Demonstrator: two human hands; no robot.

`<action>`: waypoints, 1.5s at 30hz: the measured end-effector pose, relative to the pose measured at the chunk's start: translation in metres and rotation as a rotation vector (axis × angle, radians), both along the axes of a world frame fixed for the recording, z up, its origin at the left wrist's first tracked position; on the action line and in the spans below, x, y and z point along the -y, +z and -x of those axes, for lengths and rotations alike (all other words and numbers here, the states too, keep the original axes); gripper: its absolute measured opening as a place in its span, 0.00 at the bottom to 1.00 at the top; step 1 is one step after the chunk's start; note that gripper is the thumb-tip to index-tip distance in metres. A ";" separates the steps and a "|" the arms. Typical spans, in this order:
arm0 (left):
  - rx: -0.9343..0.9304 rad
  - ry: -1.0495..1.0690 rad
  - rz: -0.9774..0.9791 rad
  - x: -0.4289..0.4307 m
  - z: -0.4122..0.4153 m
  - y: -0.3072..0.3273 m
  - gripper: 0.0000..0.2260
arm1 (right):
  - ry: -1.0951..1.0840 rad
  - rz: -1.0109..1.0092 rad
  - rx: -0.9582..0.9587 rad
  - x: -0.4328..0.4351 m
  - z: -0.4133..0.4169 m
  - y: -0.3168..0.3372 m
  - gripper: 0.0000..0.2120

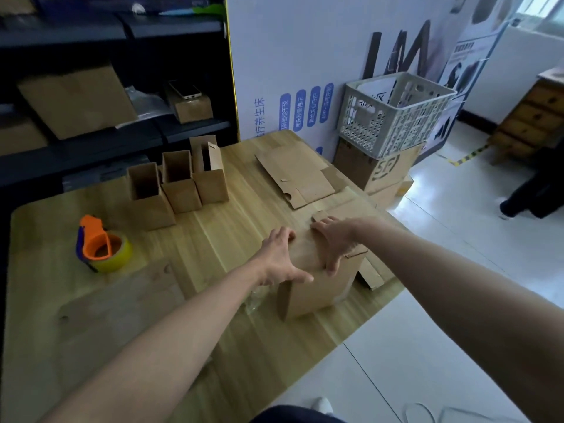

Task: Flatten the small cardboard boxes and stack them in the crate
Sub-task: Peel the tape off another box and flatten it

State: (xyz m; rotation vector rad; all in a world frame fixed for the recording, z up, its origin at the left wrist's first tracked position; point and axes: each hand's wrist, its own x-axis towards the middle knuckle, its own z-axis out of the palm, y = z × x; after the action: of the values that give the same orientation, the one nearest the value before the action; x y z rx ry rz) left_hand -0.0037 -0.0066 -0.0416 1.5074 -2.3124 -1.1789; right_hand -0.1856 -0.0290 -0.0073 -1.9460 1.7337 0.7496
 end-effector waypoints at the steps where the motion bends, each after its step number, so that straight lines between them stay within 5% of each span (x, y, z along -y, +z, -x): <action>1: 0.009 0.003 -0.024 -0.003 0.001 -0.002 0.43 | -0.007 0.005 0.040 -0.004 0.003 -0.006 0.60; 4: -0.077 0.081 -0.113 -0.003 0.001 -0.004 0.32 | 0.032 0.050 0.108 -0.009 0.012 -0.020 0.60; 7: -0.105 0.170 -0.005 0.002 0.002 -0.001 0.15 | 0.060 0.065 0.146 -0.009 0.018 -0.026 0.61; 13: 0.029 0.199 0.151 -0.009 0.016 0.002 0.07 | 0.139 0.060 0.123 -0.010 0.018 -0.032 0.60; 20: 0.083 0.210 0.216 -0.023 0.025 -0.004 0.03 | 0.221 0.113 0.123 -0.021 0.020 -0.038 0.60; 23: 0.054 0.192 0.257 -0.029 0.024 -0.004 0.12 | 0.211 0.111 0.135 -0.021 0.019 -0.037 0.60; 37: 0.114 0.268 0.269 -0.032 0.031 -0.002 0.03 | 0.195 0.129 0.147 -0.033 0.019 -0.036 0.58; 45: -0.069 0.221 0.269 -0.036 0.023 -0.011 0.03 | 0.175 0.140 0.162 -0.035 0.020 -0.037 0.58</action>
State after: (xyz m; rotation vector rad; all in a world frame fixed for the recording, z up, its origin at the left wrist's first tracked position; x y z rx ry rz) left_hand -0.0271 0.0296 -0.0522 1.5464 -2.0947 -0.8149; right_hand -0.2054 0.0057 -0.0443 -2.2084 1.5724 0.5233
